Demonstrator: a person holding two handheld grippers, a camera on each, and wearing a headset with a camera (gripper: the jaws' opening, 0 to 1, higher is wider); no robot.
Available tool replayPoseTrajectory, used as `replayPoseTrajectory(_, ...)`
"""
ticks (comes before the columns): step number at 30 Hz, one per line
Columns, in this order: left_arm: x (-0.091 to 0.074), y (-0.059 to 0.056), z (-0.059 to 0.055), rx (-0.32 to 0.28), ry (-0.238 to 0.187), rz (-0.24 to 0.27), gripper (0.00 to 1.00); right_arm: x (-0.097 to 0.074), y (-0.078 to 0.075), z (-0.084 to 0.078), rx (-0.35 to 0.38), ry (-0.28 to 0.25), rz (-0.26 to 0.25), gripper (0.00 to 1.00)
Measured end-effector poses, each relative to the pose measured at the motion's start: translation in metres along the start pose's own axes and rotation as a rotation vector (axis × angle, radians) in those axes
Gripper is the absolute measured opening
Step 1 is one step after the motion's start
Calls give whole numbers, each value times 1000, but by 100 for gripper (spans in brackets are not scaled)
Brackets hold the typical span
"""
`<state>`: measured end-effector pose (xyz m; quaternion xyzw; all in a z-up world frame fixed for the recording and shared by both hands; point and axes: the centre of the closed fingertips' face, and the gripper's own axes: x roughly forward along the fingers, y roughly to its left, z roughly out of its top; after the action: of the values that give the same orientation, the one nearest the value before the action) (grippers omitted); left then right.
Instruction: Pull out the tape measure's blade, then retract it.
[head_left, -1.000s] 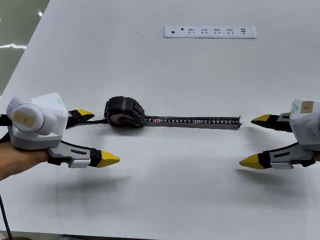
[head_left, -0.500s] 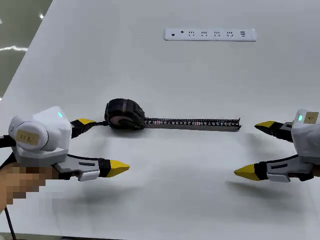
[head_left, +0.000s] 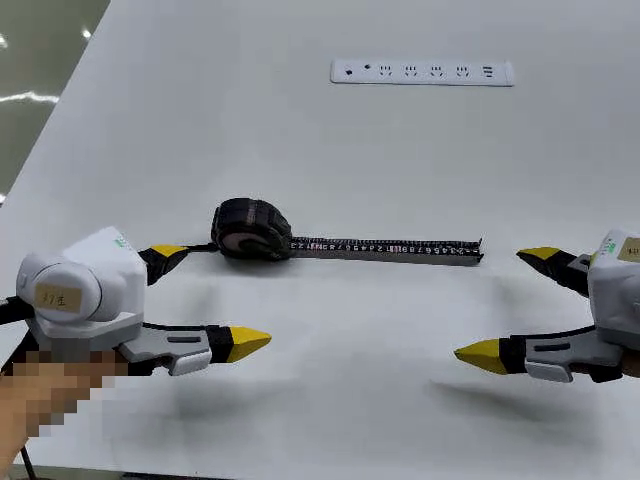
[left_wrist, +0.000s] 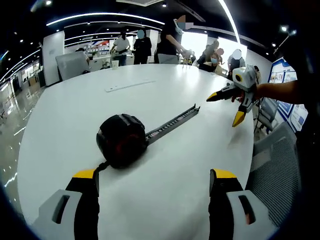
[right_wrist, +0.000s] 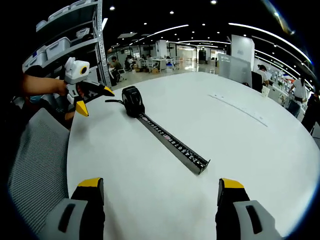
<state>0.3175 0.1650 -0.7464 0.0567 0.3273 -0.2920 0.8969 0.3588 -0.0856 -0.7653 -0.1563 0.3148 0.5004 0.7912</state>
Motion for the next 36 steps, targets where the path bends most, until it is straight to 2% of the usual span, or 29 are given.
replayPoseTrajectory(4,-2,-2,2,-32,-25,23,91,0,3,2,16,-13,-23,97)
replayPoseTrajectory(8,-4,-5,4,-32,-33,52,95,0,5,3,34,-20,-46,99)
replayPoseTrajectory(12,-5,-10,5,-49,-44,73,96,-1,6,6,62,-33,-76,99)
replayPoseTrajectory(19,-5,-11,6,-103,-60,130,98,-2,12,15,106,-68,-125,99)
replayPoseTrajectory(25,-3,-13,8,-124,-60,153,99,-1,18,19,135,-77,-133,99)
replayPoseTrajectory(31,-5,-14,15,-134,-81,177,99,-3,17,25,154,-89,-172,99)
replayPoseTrajectory(36,-4,-13,15,-144,-76,200,99,-1,21,30,167,-92,-184,99)
